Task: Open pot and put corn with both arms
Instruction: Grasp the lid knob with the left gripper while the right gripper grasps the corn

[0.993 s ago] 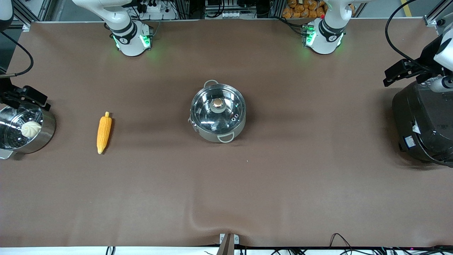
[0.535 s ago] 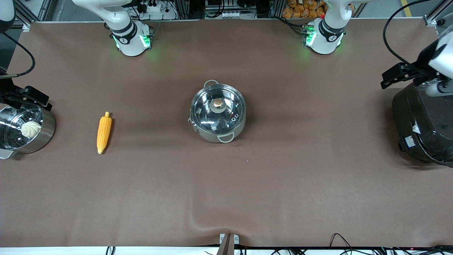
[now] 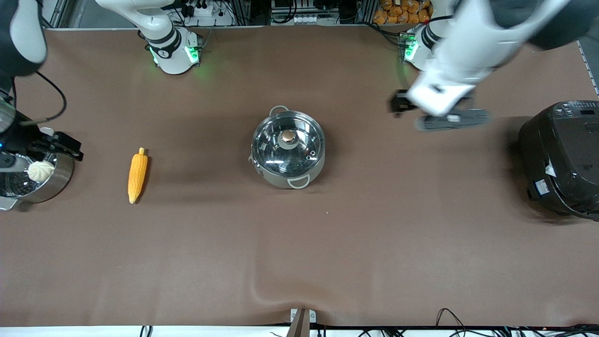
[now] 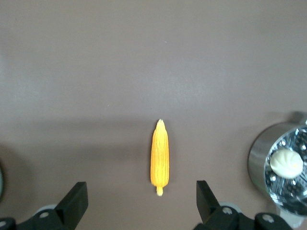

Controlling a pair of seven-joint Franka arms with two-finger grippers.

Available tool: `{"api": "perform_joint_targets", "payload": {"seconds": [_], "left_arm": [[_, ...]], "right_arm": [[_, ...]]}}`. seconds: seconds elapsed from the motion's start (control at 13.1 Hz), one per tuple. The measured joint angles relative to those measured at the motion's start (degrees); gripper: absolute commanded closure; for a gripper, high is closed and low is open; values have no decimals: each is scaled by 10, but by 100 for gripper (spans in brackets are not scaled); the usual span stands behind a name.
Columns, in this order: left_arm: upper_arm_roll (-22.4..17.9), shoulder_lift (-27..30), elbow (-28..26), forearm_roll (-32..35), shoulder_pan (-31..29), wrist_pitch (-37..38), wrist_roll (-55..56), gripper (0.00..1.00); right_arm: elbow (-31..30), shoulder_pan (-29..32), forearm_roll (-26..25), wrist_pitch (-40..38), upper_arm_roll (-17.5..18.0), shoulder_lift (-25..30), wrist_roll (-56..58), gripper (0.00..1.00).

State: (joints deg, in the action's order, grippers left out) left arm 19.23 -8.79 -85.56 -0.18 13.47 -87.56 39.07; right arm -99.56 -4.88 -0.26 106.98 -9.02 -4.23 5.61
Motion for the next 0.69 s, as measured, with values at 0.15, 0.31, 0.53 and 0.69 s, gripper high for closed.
{"api": "perform_joint_targets", "payload": {"seconds": [0.15, 0.31, 0.53, 0.69], "left_arm": [[1, -34, 0, 0, 70, -43, 107, 0], [-2, -77, 8, 0, 123, -89, 177, 0], [-5, -146, 44, 0, 161, -137, 250, 0], [-8, -176, 56, 1, 180, -168, 297, 0]], "right_arm": [[-63, 1, 0, 83, -1, -14, 15, 0], [-127, 7, 0, 165, -1, -29, 47, 0], [-166, 28, -1, 222, -2, -51, 97, 0], [-171, 31, 0, 246, -1, -72, 102, 0]]}}
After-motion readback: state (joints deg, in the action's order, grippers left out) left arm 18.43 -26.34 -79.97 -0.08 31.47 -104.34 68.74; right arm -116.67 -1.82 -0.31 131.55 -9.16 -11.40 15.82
